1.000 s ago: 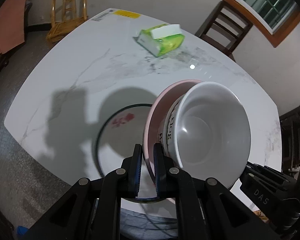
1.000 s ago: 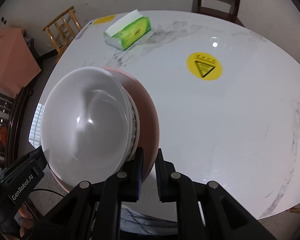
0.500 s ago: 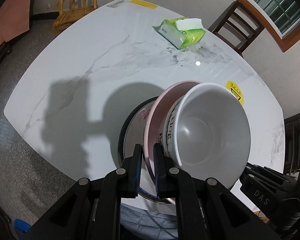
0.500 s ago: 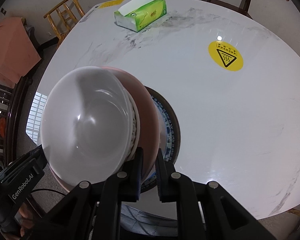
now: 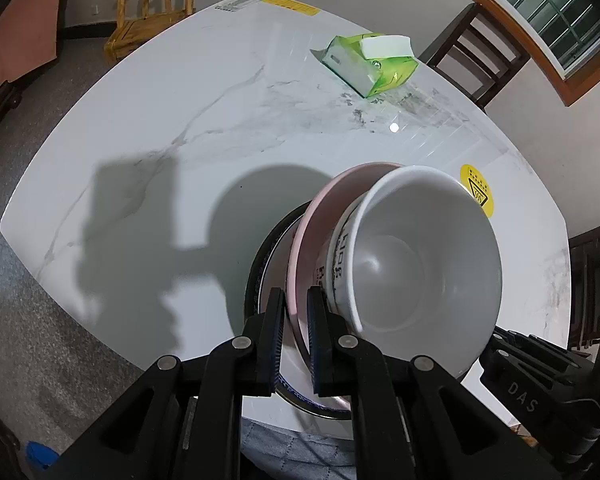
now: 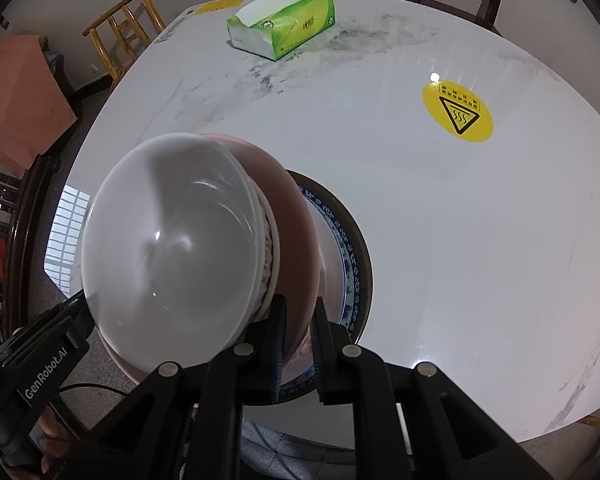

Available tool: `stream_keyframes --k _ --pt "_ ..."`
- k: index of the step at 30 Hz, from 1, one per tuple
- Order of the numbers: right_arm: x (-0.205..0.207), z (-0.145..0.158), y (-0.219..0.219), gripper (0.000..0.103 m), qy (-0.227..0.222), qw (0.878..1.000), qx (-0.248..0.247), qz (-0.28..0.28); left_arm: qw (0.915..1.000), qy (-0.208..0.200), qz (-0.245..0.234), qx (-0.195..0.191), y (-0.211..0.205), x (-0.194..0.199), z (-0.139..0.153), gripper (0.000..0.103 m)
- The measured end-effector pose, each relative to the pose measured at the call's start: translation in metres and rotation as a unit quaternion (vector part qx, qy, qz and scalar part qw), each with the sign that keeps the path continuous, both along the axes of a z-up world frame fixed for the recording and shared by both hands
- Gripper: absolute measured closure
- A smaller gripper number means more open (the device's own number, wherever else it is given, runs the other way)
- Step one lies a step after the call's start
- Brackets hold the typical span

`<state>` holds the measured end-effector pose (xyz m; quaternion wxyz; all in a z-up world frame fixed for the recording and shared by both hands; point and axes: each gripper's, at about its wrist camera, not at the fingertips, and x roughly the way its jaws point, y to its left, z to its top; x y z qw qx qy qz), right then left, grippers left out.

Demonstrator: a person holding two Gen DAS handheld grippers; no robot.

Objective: Organize plates and bowls
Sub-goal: 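Lift the nested bowls with the left gripper and carry them over the plate stack, then lower the nested bowls onto the plate stack and open the left gripper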

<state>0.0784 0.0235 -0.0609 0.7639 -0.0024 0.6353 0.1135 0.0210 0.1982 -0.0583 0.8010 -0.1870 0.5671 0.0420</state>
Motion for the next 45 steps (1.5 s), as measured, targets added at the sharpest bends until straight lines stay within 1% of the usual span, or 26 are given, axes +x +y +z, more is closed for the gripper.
stream_keyframes --k 6,10,12,15,18,19,20,22,25,28,29,33,35,36,40,45 --pt "-0.003 0.000 0.001 0.089 -0.012 1.000 -0.001 -0.003 1.0000 -0.007 -0.002 0.001 0.001 -0.001 -0.001 0.096" --pt "-0.004 0.001 0.002 0.088 -0.017 1.000 -0.002 -0.006 0.9998 -0.015 -0.004 0.010 0.000 -0.002 0.000 0.096" --pt "-0.003 0.001 0.001 0.088 -0.017 1.000 -0.002 -0.006 0.9998 -0.017 -0.003 0.011 0.001 -0.002 0.001 0.094" --pt "-0.003 0.002 0.002 0.087 -0.021 1.000 -0.008 -0.007 0.9997 -0.018 0.001 0.016 0.003 -0.003 0.001 0.088" --pt "-0.004 0.002 0.004 0.085 -0.026 0.999 -0.018 -0.006 0.9989 -0.029 0.009 0.035 0.006 -0.005 0.004 0.077" --pt "-0.004 0.003 0.003 0.084 -0.025 1.000 -0.018 -0.006 0.9986 -0.033 0.011 0.042 0.008 -0.005 0.005 0.071" --pt "-0.004 0.003 0.002 0.082 -0.025 0.999 -0.019 -0.006 0.9980 -0.037 0.012 0.049 0.009 -0.007 0.007 0.066" --pt "-0.003 0.005 0.000 0.078 -0.025 0.999 -0.021 -0.010 0.9972 -0.044 0.015 0.059 0.012 -0.008 0.010 0.061" --pt "-0.002 0.010 -0.006 0.073 -0.032 0.999 -0.018 -0.019 0.9967 -0.051 0.017 0.062 0.016 -0.011 0.013 0.054" --pt "-0.004 0.017 -0.010 0.066 -0.047 0.999 -0.016 -0.019 0.9956 -0.064 0.015 0.067 0.016 -0.015 0.018 0.051" --pt "-0.004 0.020 -0.011 0.062 -0.053 0.998 -0.017 -0.019 0.9955 -0.067 0.013 0.067 0.016 -0.016 0.020 0.047" --pt "-0.008 0.030 -0.015 0.051 -0.079 0.997 -0.018 -0.017 0.9938 -0.080 0.010 0.076 0.012 -0.022 0.026 0.044" --pt "-0.009 0.035 -0.019 0.049 -0.090 0.996 -0.010 -0.020 0.9932 -0.085 0.011 0.079 0.012 -0.025 0.027 0.040" --pt "-0.010 0.036 -0.021 0.046 -0.096 0.995 -0.008 -0.020 0.9930 -0.088 0.012 0.077 0.012 -0.028 0.028 0.039" --pt "-0.019 0.042 -0.028 0.041 -0.117 0.993 0.004 -0.021 0.9917 -0.099 0.015 0.080 0.014 -0.037 0.032 0.035" --pt "-0.035 0.049 -0.036 0.041 -0.151 0.988 0.015 -0.020 0.9897 -0.112 0.027 0.085 0.015 -0.050 0.037 0.033"
